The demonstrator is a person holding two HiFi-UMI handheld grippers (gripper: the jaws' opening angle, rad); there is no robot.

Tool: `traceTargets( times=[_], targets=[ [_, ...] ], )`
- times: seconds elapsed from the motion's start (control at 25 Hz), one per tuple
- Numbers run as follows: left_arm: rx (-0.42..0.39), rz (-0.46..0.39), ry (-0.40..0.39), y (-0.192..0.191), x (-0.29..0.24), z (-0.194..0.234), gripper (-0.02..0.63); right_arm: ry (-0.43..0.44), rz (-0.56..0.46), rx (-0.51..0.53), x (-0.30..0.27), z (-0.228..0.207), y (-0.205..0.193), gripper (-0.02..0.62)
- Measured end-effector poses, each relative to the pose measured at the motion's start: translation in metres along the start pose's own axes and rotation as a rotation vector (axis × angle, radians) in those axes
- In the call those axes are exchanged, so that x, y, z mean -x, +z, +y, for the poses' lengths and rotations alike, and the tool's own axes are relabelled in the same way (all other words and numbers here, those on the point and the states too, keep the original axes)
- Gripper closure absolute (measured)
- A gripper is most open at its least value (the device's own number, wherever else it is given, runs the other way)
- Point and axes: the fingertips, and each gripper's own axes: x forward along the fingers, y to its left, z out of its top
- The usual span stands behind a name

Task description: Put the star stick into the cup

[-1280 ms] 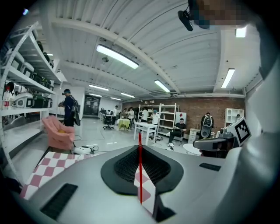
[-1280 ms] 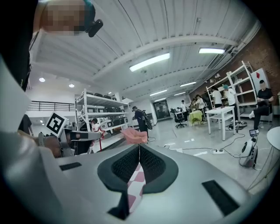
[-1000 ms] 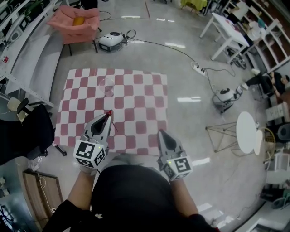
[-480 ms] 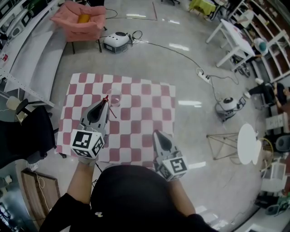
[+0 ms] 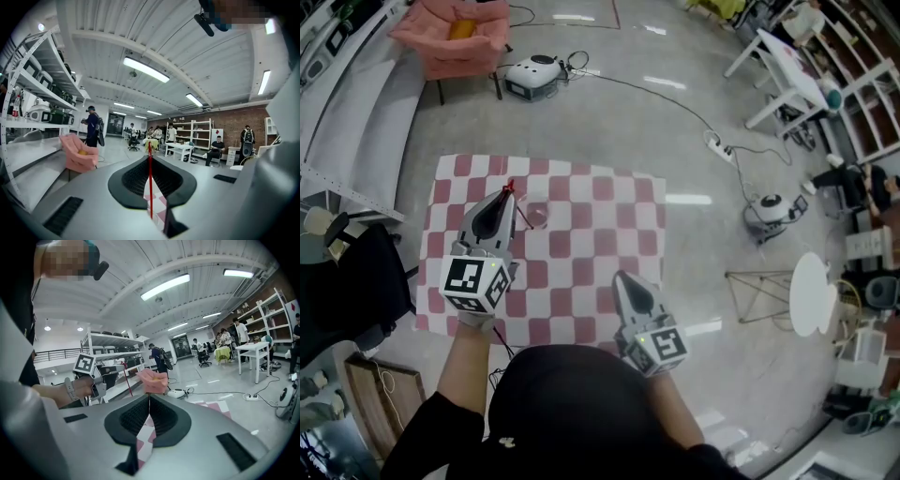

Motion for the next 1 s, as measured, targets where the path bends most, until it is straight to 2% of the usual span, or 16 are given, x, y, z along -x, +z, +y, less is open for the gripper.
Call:
traceTargets(
  times=[0.6,1.0],
  targets=[
    [0.057,0.066,-0.010,-0.073,-0.048,0.035,0.549,-0.069,0.128,-0.015,-0.024,-0.017,-0.037,0.578],
    [0.070,0.140,-0.001,-0.120,-0.056,0.041,0.549,-0.088,0.154,-0.006,-0.032,-0.018,-0.041,0.578]
  ],
)
